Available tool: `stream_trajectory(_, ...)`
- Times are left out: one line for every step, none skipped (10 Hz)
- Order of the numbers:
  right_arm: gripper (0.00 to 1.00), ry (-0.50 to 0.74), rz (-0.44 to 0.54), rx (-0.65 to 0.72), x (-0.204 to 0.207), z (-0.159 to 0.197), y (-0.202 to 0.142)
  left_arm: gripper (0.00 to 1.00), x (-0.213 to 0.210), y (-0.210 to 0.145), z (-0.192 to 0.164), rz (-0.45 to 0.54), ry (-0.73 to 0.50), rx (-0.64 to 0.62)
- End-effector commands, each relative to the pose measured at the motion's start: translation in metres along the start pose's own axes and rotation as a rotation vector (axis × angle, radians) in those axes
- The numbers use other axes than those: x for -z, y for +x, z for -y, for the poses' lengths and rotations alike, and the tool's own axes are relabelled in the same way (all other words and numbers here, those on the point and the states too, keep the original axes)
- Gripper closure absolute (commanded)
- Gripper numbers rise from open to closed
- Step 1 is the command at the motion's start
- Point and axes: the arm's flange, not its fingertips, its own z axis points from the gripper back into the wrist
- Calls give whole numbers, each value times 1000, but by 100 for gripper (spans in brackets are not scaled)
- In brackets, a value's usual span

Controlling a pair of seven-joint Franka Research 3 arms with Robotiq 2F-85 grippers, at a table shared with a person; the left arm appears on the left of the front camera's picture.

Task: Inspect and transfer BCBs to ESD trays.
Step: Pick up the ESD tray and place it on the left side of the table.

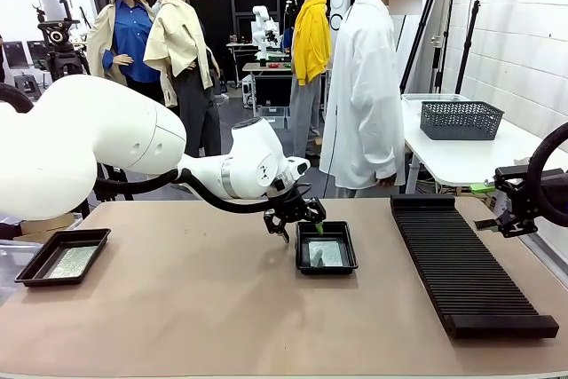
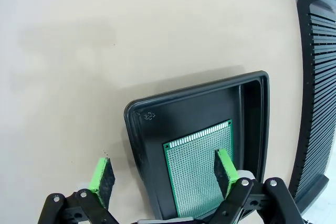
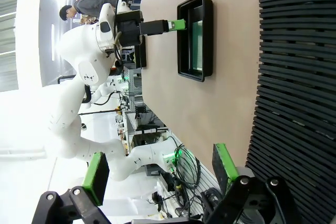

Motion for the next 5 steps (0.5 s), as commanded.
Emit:
stream_trajectory(0, -9, 8, 0, 1, -1, -3, 0, -1, -1, 0, 0, 1, 5)
stream_trajectory(0, -9, 8, 0, 1, -1, -3, 0, -1, -1, 0, 0, 1, 5)
stream_trajectory(0, -9, 8, 0, 1, -1, -3, 0, -1, -1, 0, 0, 1, 5)
stream_trajectory(0, -9, 8, 0, 1, -1, -3, 0, -1, -1, 0, 0, 1, 5)
stream_trajectory(0, -9, 8, 0, 1, -1, -3, 0, -1, -1, 0, 0, 1, 5)
